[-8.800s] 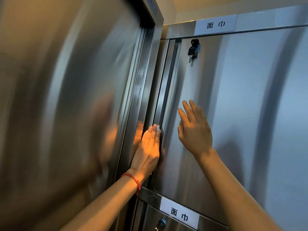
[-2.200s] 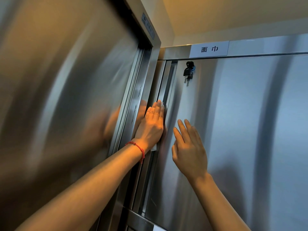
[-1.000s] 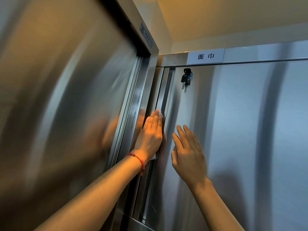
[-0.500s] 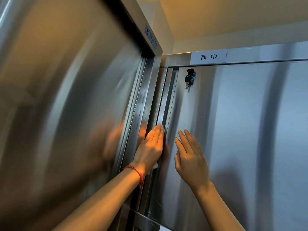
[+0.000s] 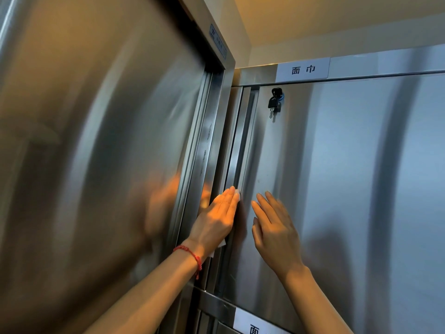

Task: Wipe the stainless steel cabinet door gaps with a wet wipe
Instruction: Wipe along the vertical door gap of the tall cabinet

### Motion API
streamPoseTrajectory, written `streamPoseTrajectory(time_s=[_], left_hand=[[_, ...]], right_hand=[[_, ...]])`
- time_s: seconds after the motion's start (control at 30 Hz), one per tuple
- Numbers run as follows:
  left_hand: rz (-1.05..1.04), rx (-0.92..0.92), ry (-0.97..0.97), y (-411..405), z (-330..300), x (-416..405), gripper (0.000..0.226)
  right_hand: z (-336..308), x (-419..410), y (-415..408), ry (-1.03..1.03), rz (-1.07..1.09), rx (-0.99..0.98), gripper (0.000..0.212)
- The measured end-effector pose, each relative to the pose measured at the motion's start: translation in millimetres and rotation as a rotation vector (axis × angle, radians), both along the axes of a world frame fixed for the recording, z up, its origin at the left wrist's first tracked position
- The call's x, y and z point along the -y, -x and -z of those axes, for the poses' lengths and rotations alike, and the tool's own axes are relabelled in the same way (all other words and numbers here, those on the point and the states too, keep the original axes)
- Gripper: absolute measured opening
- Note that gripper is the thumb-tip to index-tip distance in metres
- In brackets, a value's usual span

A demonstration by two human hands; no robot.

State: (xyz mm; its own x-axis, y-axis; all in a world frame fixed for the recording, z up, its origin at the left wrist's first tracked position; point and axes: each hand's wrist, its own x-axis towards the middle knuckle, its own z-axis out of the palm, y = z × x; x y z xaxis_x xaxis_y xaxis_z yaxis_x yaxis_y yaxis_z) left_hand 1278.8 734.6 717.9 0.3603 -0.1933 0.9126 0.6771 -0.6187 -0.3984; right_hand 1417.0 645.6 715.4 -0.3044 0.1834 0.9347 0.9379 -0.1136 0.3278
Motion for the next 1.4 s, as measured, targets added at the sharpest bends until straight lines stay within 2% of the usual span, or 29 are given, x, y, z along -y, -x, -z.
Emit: streamPoseTrajectory(time_s=[0.23, 0.4, 0.63, 0.83, 1.03, 1.23, 1.4], left_hand=[[0.039, -0.049, -0.075, 15, 20, 15, 0.049], [0.098, -0.037, -0.118, 29, 40, 28, 0.040], [0.153, -0.048, -0.074, 53, 67, 45, 0.034], [0.189, -0.084, -0.031, 75, 84, 56, 0.036], [0.223, -0.068, -0.005, 88, 95, 68, 0.031], [0.163, -0.102, -0.030, 101, 105, 79, 0.034], [0.102, -0.139, -0.024, 117, 108, 100, 0.033]], right_hand=[[8, 7, 11, -0.035, -0.092, -0.035, 0.034], [16, 15, 27, 0.019, -0.182, 0.007, 0.037], [41, 21, 51, 0.084, -0.263, 0.005, 0.053], [57, 27, 71, 0.029, -0.309, -0.026, 0.042], [68, 37, 84, -0.070, -0.323, -0.004, 0.022], [82, 47, 89, -0.110, -0.323, -0.034, 0.024], [87, 63, 82, -0.116, -0.332, 0.023, 0.024]])
